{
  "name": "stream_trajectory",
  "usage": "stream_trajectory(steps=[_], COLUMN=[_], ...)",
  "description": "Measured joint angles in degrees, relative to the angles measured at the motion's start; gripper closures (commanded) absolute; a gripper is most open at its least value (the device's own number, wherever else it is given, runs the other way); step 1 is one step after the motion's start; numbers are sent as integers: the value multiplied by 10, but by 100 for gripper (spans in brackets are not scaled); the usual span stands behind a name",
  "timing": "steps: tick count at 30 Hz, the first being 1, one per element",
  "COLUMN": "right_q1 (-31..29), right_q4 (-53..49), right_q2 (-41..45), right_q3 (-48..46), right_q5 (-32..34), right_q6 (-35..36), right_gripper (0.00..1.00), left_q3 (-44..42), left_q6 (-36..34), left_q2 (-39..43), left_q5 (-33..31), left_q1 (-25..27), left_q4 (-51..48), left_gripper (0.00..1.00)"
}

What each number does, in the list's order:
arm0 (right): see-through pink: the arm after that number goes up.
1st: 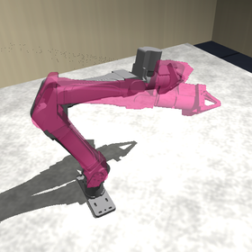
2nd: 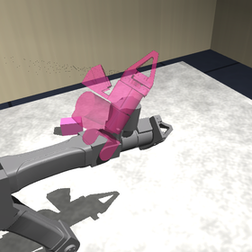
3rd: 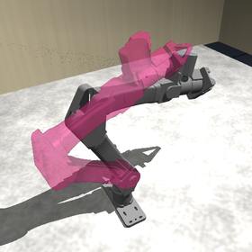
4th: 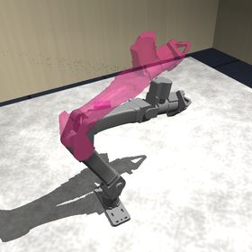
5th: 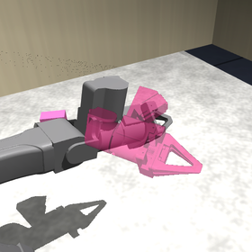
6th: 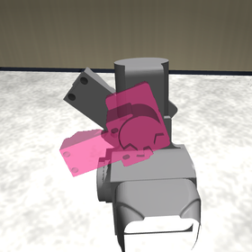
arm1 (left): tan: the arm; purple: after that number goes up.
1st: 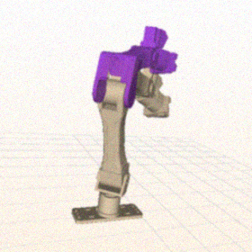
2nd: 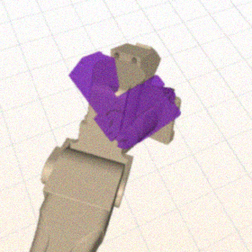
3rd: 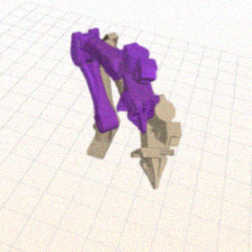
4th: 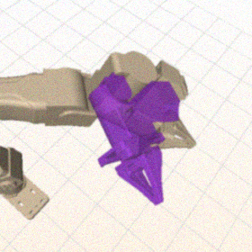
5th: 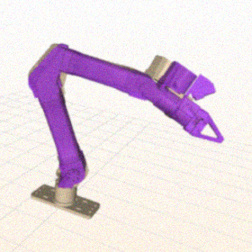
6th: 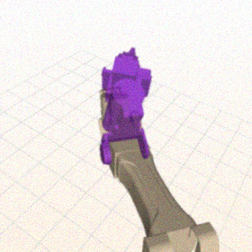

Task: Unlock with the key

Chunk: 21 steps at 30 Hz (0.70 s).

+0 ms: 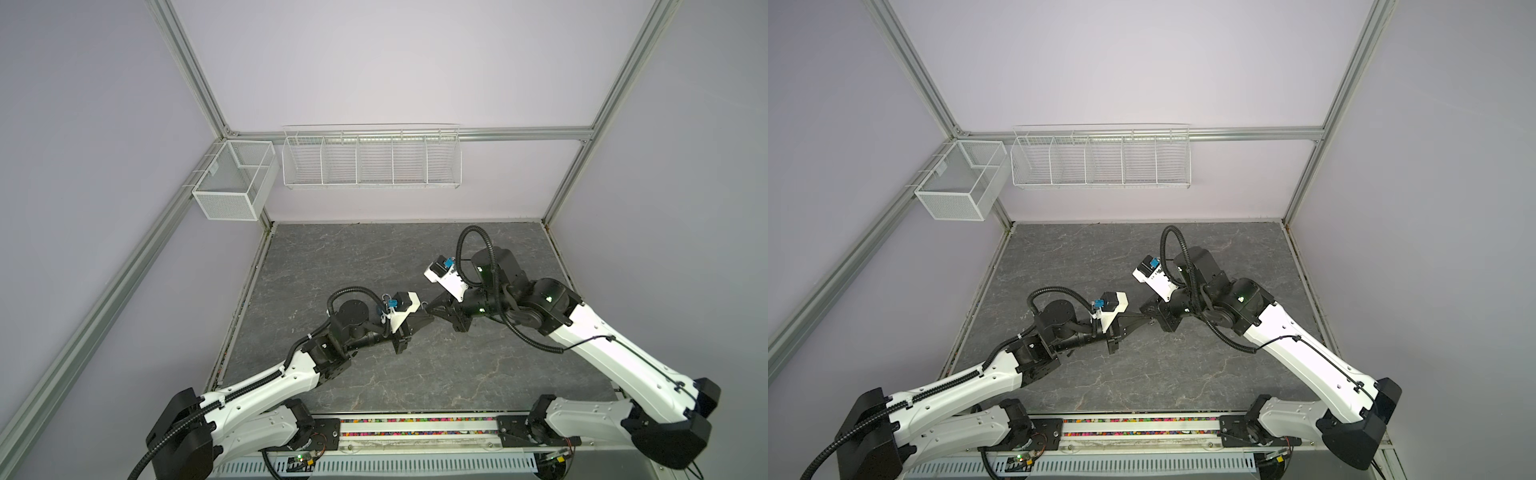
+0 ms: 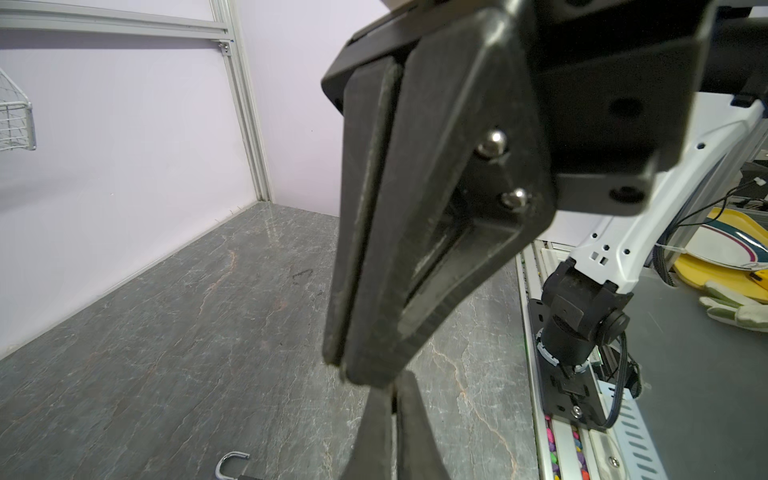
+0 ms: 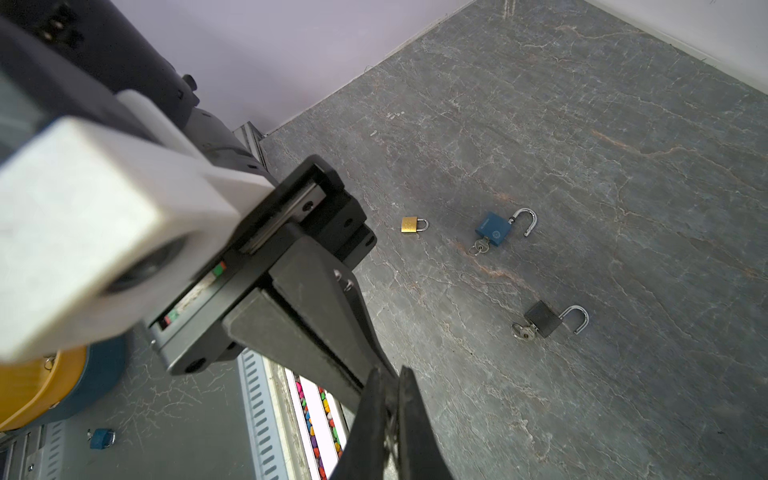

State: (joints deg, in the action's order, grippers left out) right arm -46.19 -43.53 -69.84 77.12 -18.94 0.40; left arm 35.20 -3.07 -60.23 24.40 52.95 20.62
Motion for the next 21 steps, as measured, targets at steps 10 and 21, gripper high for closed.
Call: stream_trajectory(steps=[10, 21], right_q1=[20, 54], right_q4=[12, 146], right_q2=[2, 29], right_q3=[-1, -100], right_q5=[-5, 49], right_q6=[-27, -196], right_gripper=[93, 93], left_q3=[3, -84], left_q6=[26, 233], left_q2=[2, 74], left_q5=[-5, -155], left_q1=[0, -1], left_q4=[-6, 78], left_gripper=[55, 50])
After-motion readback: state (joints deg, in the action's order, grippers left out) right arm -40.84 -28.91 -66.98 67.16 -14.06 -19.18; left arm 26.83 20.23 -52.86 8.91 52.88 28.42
